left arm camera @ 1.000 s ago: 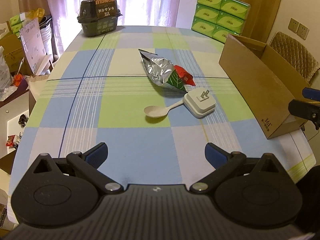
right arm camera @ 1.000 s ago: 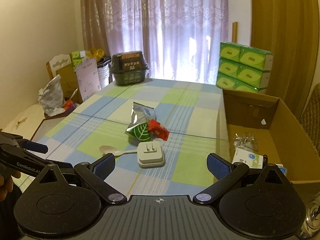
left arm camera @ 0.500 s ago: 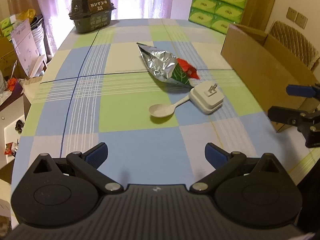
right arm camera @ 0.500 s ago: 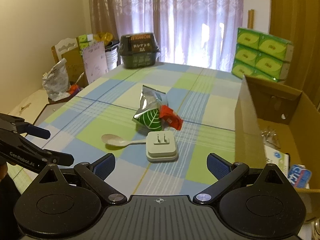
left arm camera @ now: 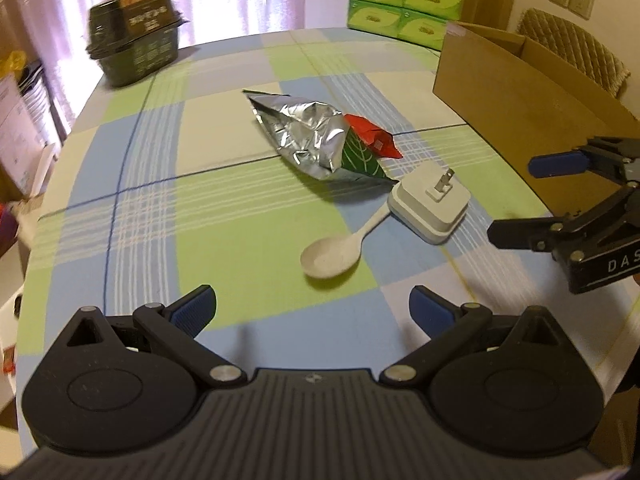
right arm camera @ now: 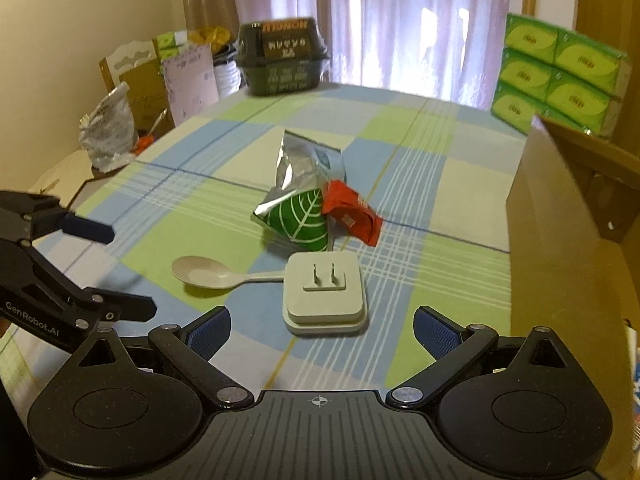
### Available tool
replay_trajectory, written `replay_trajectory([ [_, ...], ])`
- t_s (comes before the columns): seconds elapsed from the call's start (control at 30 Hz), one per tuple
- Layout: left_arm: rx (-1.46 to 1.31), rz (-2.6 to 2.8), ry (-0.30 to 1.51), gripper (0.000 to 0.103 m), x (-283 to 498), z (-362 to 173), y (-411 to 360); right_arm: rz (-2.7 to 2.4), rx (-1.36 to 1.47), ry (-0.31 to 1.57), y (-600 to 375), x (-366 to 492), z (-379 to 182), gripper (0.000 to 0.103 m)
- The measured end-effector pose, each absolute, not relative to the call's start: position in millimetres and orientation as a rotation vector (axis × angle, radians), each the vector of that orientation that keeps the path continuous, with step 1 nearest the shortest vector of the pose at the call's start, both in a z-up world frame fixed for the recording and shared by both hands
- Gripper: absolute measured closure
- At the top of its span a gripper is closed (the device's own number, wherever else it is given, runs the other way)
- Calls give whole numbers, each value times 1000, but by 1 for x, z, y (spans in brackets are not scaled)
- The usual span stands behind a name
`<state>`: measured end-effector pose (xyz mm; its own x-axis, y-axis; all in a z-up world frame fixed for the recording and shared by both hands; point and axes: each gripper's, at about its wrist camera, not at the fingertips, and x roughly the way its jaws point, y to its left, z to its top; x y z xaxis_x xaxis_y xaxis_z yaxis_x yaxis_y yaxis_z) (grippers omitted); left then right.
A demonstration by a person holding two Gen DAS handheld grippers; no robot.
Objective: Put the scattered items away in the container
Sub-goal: 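Move the left tool to the white spoon while the right tool approaches the white plug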
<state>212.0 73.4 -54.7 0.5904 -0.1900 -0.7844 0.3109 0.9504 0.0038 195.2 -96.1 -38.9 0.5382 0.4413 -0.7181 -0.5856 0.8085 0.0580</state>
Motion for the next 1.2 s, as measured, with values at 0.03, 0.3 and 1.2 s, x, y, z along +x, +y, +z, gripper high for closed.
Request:
replay_trajectory([
  [0.03, 171, -312, 890, 7, 216, -57, 72, 618, -201, 801, -96, 198, -41, 1],
  [0.3, 320, -452, 871, 14, 244, -73, 56, 623, -199, 838, -94, 217, -54, 1],
  [1.2, 347, -560, 911, 53, 262, -92, 43, 640, -196, 880, -80, 236, -70, 1],
])
